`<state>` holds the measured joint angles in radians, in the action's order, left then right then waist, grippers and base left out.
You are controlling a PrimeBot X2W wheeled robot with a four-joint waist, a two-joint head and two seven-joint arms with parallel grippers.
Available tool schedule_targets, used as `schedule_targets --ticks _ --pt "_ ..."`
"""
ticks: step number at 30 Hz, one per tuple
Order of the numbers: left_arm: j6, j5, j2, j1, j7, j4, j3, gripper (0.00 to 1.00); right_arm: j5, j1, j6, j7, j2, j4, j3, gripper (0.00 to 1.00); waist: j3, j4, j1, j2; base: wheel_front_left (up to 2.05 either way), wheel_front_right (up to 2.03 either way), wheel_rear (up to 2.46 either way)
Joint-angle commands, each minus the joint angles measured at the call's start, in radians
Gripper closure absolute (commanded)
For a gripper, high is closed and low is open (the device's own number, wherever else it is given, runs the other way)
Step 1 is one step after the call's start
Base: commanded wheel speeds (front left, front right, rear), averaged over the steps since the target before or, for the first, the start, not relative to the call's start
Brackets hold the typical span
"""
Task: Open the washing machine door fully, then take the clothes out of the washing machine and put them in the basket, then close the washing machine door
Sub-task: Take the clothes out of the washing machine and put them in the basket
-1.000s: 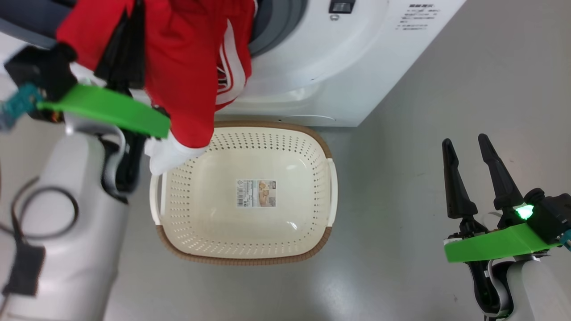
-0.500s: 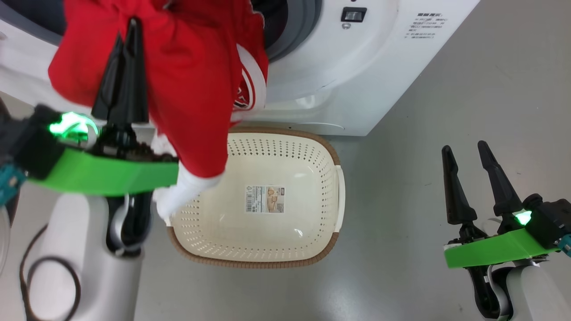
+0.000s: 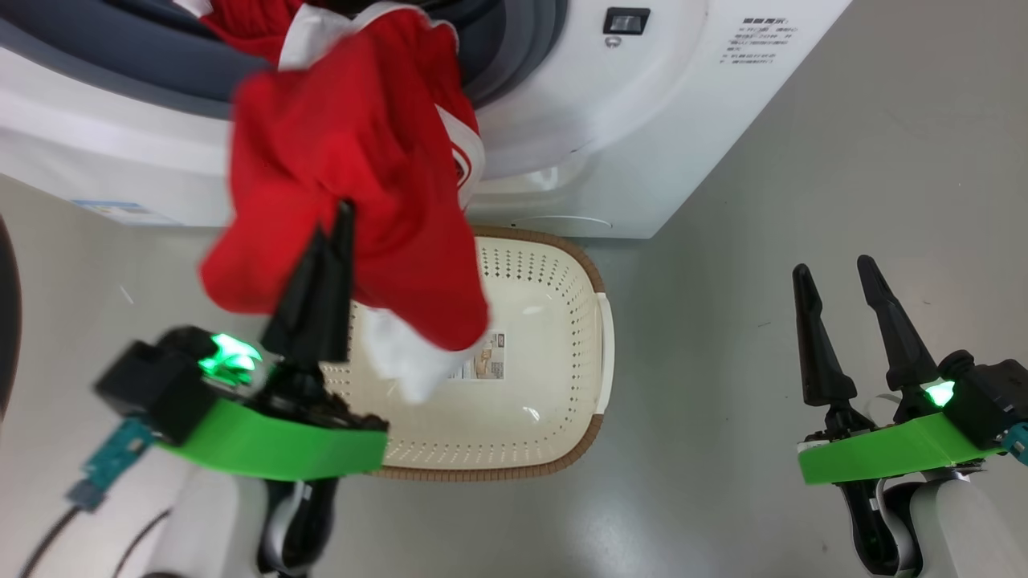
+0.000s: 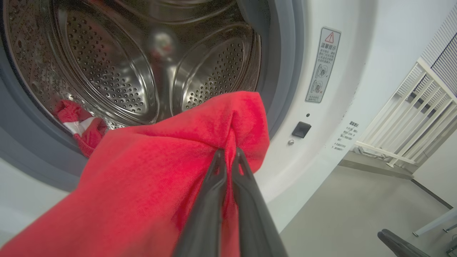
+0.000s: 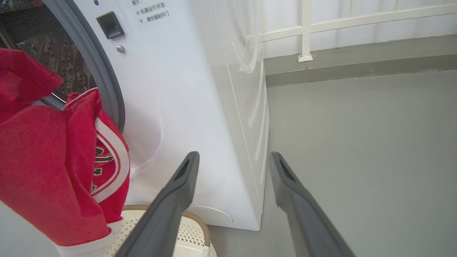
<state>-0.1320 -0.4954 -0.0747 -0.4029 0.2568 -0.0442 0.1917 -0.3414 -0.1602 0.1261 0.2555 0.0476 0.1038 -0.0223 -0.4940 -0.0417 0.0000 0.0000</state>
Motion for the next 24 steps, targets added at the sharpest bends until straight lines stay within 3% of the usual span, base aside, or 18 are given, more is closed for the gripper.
schedule_targets --ticks 1,24 --pt "0.001 -0.002 -0.022 0.019 0.005 0.009 -0.015 1.00 0.005 0.021 0.005 0.006 0.003 -0.025 0.025 0.00 -0.005 0.002 0.0000 0.0000 0.00 0.00 0.00" --pt "0.001 -0.008 -0.050 -0.156 0.005 -0.531 0.141 1.00 -0.013 -0.027 0.005 0.006 0.003 -0.041 0.040 0.00 -0.121 0.044 0.0000 0.0000 0.00 0.00 0.00"
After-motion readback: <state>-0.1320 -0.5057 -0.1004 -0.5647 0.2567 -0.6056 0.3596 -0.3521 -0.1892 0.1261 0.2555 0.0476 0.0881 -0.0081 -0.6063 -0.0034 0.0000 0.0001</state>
